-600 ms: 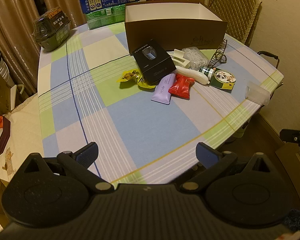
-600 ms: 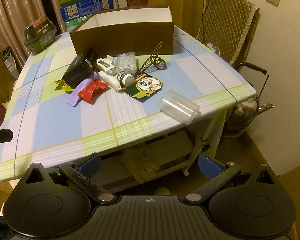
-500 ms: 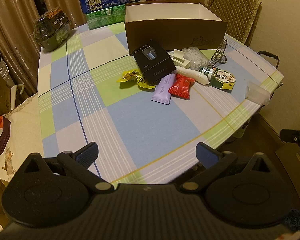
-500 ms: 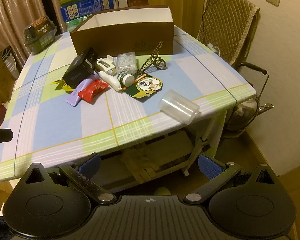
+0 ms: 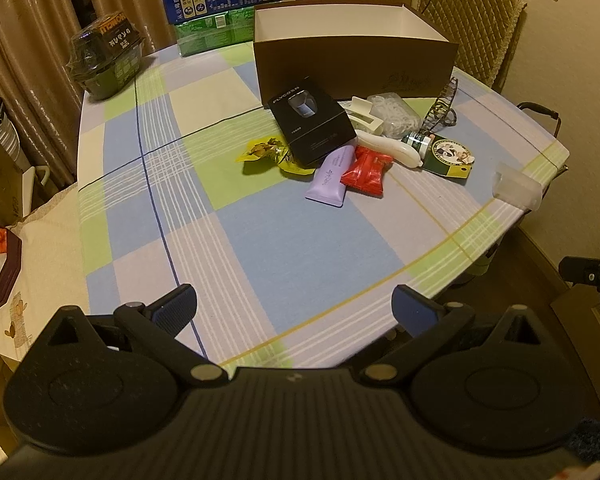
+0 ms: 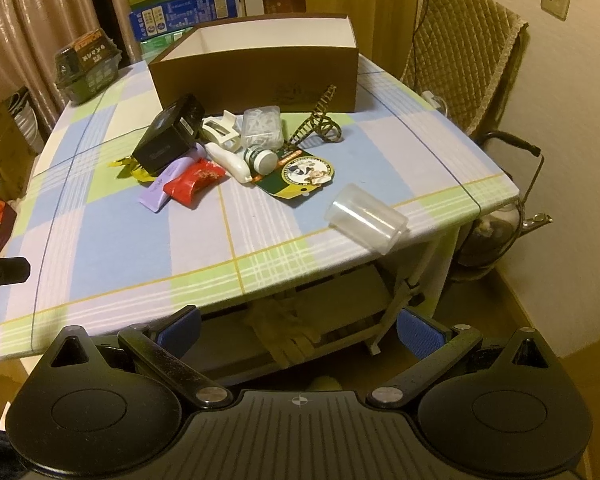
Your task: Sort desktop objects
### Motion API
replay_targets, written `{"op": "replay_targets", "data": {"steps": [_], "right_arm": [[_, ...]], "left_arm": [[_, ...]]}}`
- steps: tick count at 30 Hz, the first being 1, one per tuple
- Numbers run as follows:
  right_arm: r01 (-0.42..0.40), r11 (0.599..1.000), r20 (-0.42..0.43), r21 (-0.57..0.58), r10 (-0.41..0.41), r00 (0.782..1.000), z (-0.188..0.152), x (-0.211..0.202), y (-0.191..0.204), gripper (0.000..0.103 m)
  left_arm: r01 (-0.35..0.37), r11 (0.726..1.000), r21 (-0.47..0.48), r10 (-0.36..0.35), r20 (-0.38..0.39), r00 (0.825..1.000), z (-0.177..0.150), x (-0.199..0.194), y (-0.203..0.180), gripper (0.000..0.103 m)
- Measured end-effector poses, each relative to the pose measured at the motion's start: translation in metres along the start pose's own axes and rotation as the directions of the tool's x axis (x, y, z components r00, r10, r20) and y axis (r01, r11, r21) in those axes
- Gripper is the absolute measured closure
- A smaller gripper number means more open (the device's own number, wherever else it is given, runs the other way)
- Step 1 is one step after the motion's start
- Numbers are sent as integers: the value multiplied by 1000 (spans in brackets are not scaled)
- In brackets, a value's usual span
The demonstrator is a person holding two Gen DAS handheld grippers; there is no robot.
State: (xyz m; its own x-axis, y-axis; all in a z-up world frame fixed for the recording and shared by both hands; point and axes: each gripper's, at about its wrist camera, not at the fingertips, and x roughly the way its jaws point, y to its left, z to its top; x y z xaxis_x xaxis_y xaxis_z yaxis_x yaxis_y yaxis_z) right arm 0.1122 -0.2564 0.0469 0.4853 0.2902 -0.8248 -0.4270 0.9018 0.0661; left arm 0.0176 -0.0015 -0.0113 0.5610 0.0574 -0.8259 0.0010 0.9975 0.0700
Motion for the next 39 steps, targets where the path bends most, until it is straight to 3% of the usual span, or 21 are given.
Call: {"op": "replay_targets", "data": {"steps": [39], "right_arm": [[-54,998,-7,15,54,998,18,19,-21,2]], "left_arm": [[-15,1000,-26,15,-27,1000,19,16,-11,1]]}}
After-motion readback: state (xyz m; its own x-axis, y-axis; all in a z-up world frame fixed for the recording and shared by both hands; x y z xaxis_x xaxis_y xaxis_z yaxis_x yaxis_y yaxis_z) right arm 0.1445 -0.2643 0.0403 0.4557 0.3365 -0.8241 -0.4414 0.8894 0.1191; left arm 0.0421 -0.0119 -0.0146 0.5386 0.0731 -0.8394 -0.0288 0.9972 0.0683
